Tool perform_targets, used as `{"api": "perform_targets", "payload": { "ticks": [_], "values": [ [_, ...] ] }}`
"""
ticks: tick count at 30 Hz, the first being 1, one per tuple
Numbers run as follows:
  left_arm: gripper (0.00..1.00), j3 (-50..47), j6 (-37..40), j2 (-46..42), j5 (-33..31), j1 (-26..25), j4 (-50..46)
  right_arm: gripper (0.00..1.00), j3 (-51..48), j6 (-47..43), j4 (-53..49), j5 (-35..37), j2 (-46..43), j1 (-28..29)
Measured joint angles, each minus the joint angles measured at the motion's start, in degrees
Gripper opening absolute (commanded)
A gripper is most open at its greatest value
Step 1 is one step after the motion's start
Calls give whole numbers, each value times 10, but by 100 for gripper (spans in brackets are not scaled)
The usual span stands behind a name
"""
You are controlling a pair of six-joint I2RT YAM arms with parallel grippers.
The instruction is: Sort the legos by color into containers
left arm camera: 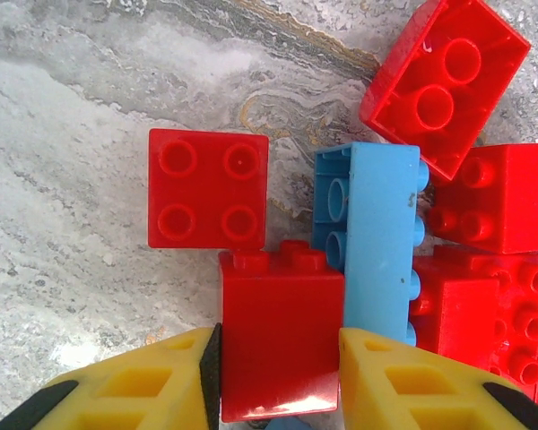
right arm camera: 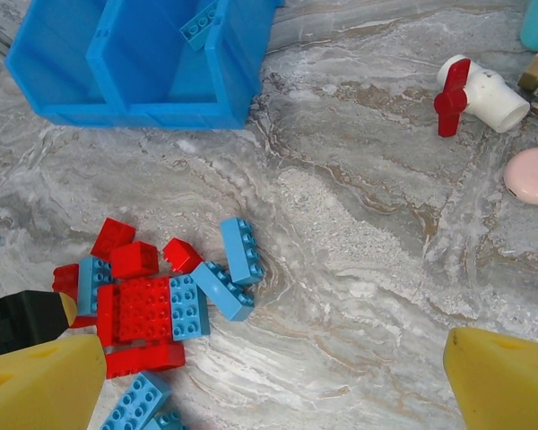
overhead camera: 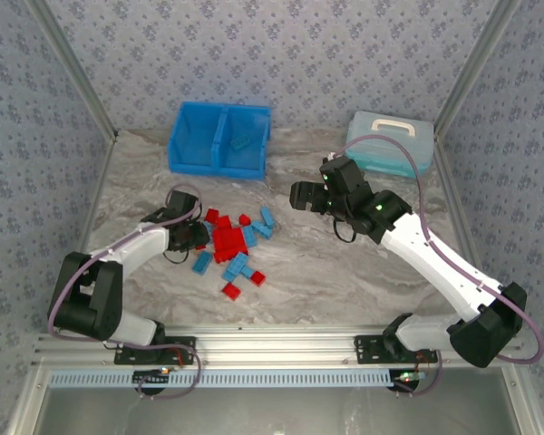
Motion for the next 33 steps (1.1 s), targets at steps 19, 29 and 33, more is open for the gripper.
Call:
{"api": "perform_targets", "payload": {
  "ticks": [19,29,33],
  "values": [
    [57,-24,-4,-46,-22,3,-56,99,1,6,-2,0,8,10],
    [53,-24,1,2,-5,3,-13,100,3,6,-7,4,9,20],
    [46,-25,4,13,-5,3,-7,100,7,6,-10,6,10,21]
  ]
}}
